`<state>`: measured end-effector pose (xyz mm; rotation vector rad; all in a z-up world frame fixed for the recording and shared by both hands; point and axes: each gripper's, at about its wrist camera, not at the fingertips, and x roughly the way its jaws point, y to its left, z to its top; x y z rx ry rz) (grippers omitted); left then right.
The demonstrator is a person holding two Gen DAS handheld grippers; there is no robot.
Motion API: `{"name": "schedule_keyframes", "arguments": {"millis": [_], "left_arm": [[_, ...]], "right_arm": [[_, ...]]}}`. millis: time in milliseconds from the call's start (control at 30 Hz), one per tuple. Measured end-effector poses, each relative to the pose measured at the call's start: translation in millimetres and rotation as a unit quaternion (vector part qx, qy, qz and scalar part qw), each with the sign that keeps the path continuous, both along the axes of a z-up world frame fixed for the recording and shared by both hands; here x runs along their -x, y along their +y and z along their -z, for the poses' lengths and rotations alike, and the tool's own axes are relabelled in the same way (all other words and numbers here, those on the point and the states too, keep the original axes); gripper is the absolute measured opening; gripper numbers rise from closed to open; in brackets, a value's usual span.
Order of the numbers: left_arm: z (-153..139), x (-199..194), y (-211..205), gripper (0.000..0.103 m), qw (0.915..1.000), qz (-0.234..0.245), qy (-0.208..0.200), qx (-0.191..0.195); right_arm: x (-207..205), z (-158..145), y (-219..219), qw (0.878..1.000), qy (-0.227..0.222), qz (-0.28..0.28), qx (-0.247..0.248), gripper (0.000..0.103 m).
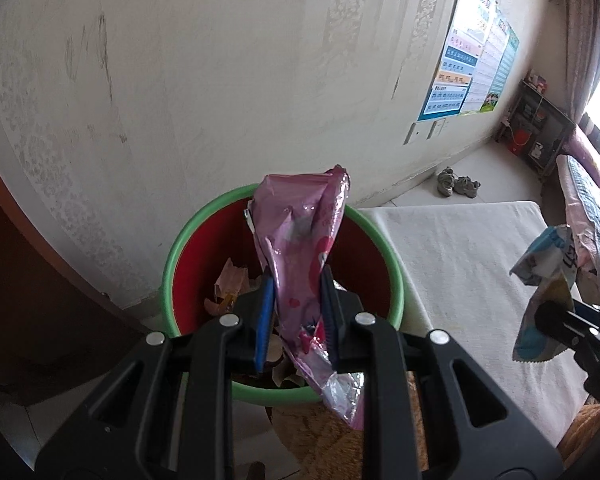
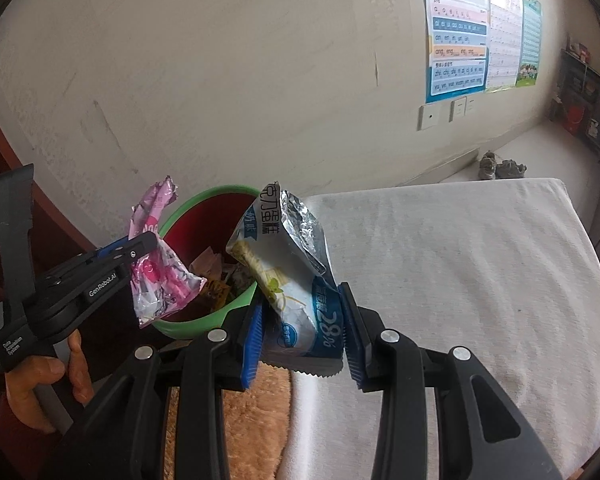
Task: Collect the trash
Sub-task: 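Carry both bags over the bin with the left and right tools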
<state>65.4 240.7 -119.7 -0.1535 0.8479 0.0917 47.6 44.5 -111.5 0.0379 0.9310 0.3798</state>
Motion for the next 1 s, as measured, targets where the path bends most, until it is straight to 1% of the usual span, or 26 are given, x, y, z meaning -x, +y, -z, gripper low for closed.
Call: {"name": "schedule_keyframes", "arguments": {"millis": [100, 400, 1000], "left_arm": [[4.1, -3.2, 3.8, 0.021, 1.0, -0.001, 0.005, 0.002], [4.6, -8.1, 11.3, 0.021, 1.0, -0.001, 0.003, -0.005], [24.7, -15.0, 42.4, 0.021, 0.9996, -0.017, 0.024, -0.005]], "right_arm": [[-2.8, 1.1, 3.1, 1.0, 0.002, -0.002, -0.002, 0.035], [-10.7, 1.8, 23.5, 1.0, 0.004, -0.017, -0.005, 0.035], [-37.9, 7.7, 62.1, 0.999, 0.018, -0.047, 0.001, 0.035]]}}
